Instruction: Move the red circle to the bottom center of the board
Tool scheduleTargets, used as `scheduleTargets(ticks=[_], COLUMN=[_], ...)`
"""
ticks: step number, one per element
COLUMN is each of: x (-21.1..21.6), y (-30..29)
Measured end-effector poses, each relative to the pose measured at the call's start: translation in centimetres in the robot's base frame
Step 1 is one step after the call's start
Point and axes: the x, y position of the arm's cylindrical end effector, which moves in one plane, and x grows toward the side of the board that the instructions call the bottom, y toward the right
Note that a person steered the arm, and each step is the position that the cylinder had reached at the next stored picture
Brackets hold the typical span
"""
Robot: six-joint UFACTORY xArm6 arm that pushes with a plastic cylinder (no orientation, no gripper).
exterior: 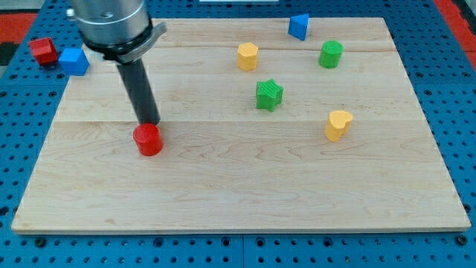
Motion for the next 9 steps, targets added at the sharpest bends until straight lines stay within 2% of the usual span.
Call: scheduleTargets(ticks=[2, 3, 4, 5, 6, 8, 9], x=[-5.7, -6.9, -9.0, -6.4, -1.2, 6.1, 6.1], y=[3.7, 4.9, 0.1, -5.4, -5.7, -4.5, -0.1])
